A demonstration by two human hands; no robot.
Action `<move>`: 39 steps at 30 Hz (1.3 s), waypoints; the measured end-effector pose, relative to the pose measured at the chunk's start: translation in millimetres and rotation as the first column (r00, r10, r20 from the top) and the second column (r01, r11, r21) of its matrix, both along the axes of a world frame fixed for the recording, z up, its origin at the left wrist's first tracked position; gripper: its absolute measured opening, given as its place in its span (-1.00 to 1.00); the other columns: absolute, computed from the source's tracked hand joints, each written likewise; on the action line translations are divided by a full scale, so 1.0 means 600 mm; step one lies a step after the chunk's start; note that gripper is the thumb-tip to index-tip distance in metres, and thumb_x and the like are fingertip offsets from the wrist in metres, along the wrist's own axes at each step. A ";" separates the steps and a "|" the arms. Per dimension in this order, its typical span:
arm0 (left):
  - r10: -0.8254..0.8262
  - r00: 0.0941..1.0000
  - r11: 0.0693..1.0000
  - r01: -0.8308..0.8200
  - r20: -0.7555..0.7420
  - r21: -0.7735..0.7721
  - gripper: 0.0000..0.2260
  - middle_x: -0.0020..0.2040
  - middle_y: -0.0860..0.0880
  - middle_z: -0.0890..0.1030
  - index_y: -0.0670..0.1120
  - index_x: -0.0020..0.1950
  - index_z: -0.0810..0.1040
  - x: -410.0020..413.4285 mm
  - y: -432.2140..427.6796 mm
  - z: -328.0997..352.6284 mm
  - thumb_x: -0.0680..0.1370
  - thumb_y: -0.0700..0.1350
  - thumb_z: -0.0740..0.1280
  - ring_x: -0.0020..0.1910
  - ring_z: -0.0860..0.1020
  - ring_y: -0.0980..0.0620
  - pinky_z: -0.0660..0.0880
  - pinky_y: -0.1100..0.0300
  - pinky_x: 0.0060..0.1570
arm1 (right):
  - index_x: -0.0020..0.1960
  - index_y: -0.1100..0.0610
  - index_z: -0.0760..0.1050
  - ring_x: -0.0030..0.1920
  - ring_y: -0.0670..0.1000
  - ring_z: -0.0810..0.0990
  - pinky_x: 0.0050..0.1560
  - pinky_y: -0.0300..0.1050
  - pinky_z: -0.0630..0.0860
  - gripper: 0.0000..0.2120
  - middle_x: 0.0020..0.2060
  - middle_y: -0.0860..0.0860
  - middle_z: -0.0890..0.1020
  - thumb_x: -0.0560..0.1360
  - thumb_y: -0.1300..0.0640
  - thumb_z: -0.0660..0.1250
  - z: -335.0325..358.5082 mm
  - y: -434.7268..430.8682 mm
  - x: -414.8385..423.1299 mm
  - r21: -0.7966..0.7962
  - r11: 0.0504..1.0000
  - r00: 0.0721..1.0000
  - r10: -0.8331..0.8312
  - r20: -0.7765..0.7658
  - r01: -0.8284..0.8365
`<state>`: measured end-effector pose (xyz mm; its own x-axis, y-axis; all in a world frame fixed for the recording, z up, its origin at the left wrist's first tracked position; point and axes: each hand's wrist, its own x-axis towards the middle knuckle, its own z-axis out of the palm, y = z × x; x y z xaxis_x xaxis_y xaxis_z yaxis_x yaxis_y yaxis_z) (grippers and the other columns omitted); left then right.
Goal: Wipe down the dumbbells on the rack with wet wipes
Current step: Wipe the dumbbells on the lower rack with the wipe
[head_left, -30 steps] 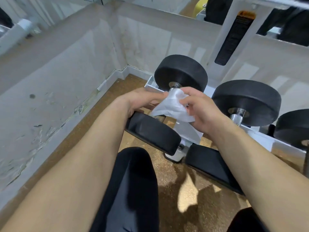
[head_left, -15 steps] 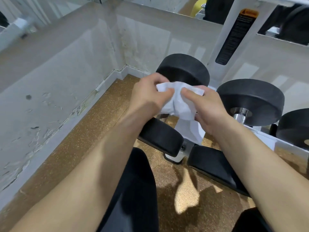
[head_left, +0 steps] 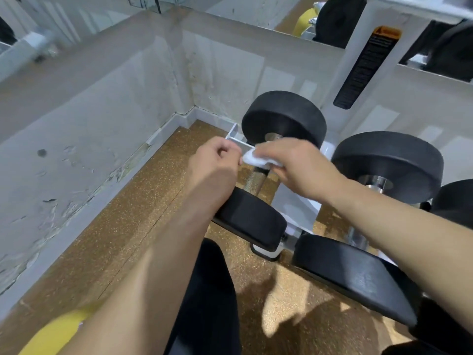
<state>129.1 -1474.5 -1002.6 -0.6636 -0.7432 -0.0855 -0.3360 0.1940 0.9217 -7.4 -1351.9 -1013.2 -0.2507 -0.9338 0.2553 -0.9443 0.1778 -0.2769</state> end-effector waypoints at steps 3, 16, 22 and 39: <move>0.002 0.998 1.000 -0.003 0.069 0.020 -0.84 -0.19 0.03 0.69 0.04 -0.16 0.63 -0.005 -0.005 -0.003 0.54 -0.06 0.27 -0.15 0.65 -0.03 0.59 -0.10 0.01 | 0.13 0.24 0.62 0.13 0.27 0.61 0.19 0.11 0.50 -0.63 0.11 0.20 0.66 0.46 0.29 0.11 -0.035 -0.001 -0.023 0.157 0.966 0.963 0.228 -0.145 -0.205; 0.041 0.994 0.999 -0.044 0.105 0.025 -0.81 -0.28 0.09 0.67 0.00 -0.23 0.62 -0.011 -0.008 -0.005 0.51 -0.09 0.25 -0.18 0.65 -0.01 0.61 -0.10 0.01 | 0.42 0.20 0.52 0.43 0.12 0.49 0.44 0.11 0.43 -0.61 0.39 0.08 0.55 0.62 0.31 0.17 -0.071 0.013 -0.039 0.211 0.882 0.841 0.466 -0.274 -0.420; 0.060 0.990 0.997 -0.065 0.129 0.035 -0.82 -0.29 0.02 0.67 -0.03 -0.21 0.62 -0.016 -0.012 -0.005 0.52 -0.11 0.25 -0.17 0.64 -0.14 0.63 -0.17 -0.06 | 0.40 0.25 0.50 0.40 0.20 0.51 0.37 0.16 0.49 -0.47 0.35 0.16 0.56 0.50 0.46 0.08 -0.069 0.007 -0.070 0.116 0.971 0.929 0.235 -0.285 -0.210; 0.043 0.983 0.998 -0.048 0.176 0.027 -0.83 -0.27 0.03 0.68 -0.06 -0.13 0.63 -0.020 -0.014 -0.006 0.52 -0.09 0.25 -0.15 0.66 -0.03 0.63 -0.07 0.00 | 0.51 0.10 0.37 0.37 0.22 0.45 0.39 0.17 0.39 -0.32 0.37 0.09 0.51 0.38 0.13 0.29 -0.047 0.008 -0.066 0.315 0.898 0.857 0.406 -0.317 -0.308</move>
